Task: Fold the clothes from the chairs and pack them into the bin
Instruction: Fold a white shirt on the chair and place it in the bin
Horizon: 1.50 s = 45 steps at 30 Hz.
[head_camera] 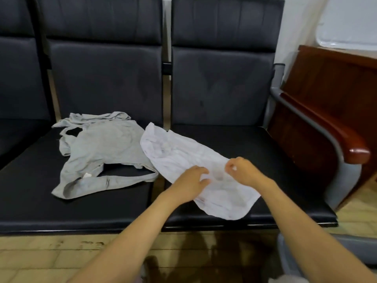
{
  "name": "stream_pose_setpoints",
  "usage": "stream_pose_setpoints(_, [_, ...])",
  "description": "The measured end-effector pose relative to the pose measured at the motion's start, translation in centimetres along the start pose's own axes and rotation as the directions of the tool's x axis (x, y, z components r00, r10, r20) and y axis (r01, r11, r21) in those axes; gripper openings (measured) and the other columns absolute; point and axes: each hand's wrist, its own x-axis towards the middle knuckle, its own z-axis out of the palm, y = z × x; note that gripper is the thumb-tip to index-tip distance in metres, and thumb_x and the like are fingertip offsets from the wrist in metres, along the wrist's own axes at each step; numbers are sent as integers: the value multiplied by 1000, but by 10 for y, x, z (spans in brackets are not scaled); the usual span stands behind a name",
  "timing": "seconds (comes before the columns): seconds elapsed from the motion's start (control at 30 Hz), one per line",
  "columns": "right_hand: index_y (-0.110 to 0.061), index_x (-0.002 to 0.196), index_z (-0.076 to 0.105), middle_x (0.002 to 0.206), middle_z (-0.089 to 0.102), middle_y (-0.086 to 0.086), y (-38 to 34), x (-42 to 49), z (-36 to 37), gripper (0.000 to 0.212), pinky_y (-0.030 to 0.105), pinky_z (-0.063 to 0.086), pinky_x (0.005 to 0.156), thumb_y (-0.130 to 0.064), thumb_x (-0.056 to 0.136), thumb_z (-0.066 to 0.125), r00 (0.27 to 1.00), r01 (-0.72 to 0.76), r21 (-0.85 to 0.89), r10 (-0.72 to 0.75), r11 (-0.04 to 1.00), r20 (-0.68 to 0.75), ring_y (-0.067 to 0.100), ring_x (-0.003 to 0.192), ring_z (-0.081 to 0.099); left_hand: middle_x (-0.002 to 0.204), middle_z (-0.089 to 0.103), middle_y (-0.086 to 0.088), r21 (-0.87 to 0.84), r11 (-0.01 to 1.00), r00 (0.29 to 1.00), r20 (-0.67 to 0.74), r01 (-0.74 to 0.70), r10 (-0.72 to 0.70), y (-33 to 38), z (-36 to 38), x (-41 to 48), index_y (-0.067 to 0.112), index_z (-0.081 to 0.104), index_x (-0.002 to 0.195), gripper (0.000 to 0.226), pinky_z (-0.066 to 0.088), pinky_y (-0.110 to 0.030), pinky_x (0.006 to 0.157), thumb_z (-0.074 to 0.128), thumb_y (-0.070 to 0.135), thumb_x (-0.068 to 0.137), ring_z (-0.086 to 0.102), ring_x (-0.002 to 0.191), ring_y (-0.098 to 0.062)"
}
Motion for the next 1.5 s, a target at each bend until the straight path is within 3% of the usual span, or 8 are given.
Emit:
stream_pose_setpoints(0.17, [-28, 136, 47, 135, 43, -4, -28, -16, 34, 40, 38, 38, 102, -42, 98, 43, 984, 86, 34, -90, 996, 152, 22, 125, 43, 150, 29, -10, 551, 806, 974, -55, 214, -221, -37, 4, 16, 15, 32, 145, 47, 23, -39, 113, 35, 33, 101, 24, 138, -28])
stream_pose_setpoints(0.47, [-22, 117, 60, 119, 59, 1, 10, -17, 6, 41, 48, 25, 106, -45, 100, 30, 958, -280, -259, 288, 924, -8, 25, 116, 52, 110, 65, -3, -317, 948, 992, 127, 35, 6, 10, 27, 13, 17, 64, 103, 12, 52, -27, 87, 57, 17, 94, 63, 96, -18])
stream_pose_setpoints(0.6, [-18, 117, 56, 120, 54, 4, 18, -24, 9, 32, 40, 38, 97, -37, 99, 38, 968, -252, -251, 241, 934, -77, 25, 111, 50, 132, 43, -8, 242, 929, 889, -429, 281, -157, -19, 7, 25, 11, 46, 130, 46, 40, -34, 98, 62, 30, 91, 45, 117, -25])
stream_pose_setpoints(0.73, [-14, 123, 48, 124, 47, 6, 11, -23, 23, 31, 39, 41, 95, -32, 98, 41, 981, -189, -230, 174, 955, -85, 26, 114, 47, 126, 53, -10, 63, 863, 844, -255, 502, -472, -55, -4, 30, 11, 52, 122, 51, 41, -40, 99, 57, 49, 89, 49, 119, -31])
stream_pose_setpoints(0.93, [-18, 132, 47, 134, 45, 3, 2, -19, 28, 34, 47, 22, 114, -22, 98, 43, 975, -181, -226, 145, 957, -169, 25, 131, 36, 89, 58, 1, -427, 893, 841, -424, 142, -336, -53, -15, 32, 13, 60, 87, 6, 41, -22, 71, 64, 15, 90, 56, 93, -22])
stream_pose_setpoints(1.13, [-29, 131, 51, 116, 58, -13, -43, -34, 11, 46, 20, 51, 80, -15, 90, 65, 944, 289, 638, -325, 714, -65, 6, 89, 63, 92, 67, 9, -392, 877, 908, -405, -278, 107, 5, -15, 12, 13, 67, 93, 15, 40, -3, 79, 64, 1, 86, 59, 88, 11])
stream_pose_setpoints(1.27, [-15, 78, 60, 70, 54, -6, -32, -33, 11, 12, 18, 39, 63, -13, 90, 62, 921, 388, 375, -345, 842, -179, 6, 62, 47, 97, 61, 13, -341, 914, 943, -316, -219, 108, 0, -10, 9, 26, 58, 110, 36, 44, -7, 74, 74, 13, 81, 58, 88, 2])
stream_pose_setpoints(1.5, [-16, 98, 71, 91, 56, -12, 15, -37, -3, 32, 12, 36, 71, -2, 92, 43, 982, 188, -1, -188, 982, 24, 8, 87, 49, 92, 67, 7, 198, 954, 973, -7, -224, 230, -32, -8, -2, 22, 72, 100, 19, 42, -20, 81, 64, 35, 88, 56, 88, -7])
